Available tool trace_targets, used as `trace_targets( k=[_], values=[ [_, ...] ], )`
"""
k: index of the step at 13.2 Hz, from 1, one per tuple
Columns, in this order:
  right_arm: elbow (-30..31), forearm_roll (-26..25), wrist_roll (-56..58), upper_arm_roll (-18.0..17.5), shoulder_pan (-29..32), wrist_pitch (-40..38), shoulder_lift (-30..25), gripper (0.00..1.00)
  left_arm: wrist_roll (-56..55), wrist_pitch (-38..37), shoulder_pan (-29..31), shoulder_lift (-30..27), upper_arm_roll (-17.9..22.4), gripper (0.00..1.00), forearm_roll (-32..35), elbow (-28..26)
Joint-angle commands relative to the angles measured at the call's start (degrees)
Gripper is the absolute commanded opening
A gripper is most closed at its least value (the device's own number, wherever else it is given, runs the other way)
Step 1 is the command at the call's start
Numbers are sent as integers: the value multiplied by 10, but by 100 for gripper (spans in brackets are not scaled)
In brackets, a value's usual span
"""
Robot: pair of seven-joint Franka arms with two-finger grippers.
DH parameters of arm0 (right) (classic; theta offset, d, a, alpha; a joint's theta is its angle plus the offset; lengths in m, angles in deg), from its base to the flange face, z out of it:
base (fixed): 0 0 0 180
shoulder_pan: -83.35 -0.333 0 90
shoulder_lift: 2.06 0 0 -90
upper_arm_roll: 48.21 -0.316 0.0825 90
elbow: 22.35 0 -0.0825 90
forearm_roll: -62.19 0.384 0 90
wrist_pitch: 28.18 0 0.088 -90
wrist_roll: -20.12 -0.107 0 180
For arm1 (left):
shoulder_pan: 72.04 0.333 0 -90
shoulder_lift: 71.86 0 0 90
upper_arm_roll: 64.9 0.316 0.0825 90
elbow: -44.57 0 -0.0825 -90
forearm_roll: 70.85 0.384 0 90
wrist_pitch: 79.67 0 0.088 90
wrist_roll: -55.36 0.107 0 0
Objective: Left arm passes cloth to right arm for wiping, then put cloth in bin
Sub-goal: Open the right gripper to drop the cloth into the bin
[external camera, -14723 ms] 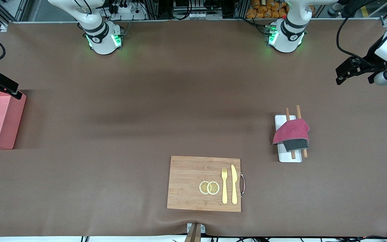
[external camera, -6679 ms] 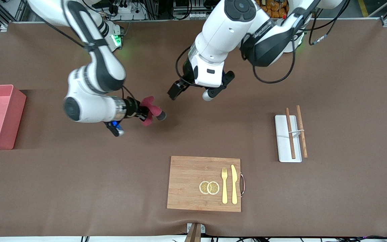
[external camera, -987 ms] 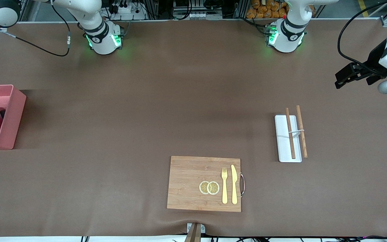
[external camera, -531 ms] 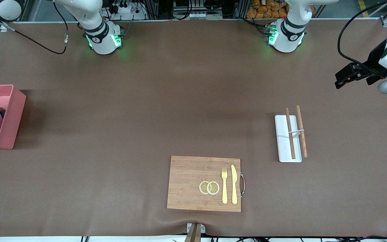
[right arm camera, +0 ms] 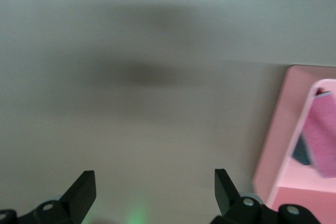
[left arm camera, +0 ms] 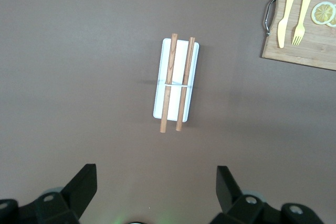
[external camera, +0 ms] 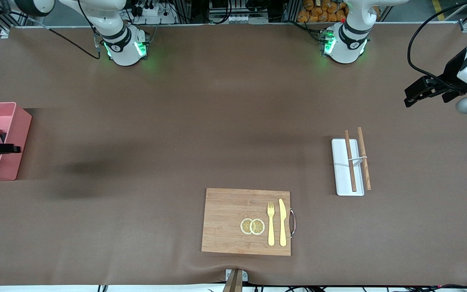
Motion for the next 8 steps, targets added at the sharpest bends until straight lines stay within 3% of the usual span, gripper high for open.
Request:
trace_targets(
  k=[1, 3, 6, 8],
  values=[
    [86, 10, -152, 4, -58, 3, -95, 100, 6, -6, 4, -16, 0, 100, -7, -10],
    [132, 10, -182, 4, -65, 28, -150, 100, 6, -6, 4, -16, 0, 100, -7, -11],
    [282, 10, -187, 5, -64, 150, -257, 100, 5, -6, 4, -13, 0, 100, -7, -11],
    [305, 1, -180, 7, -63, 168, -277, 100, 5, -5, 4, -13, 0, 100, -7, -12]
  ],
)
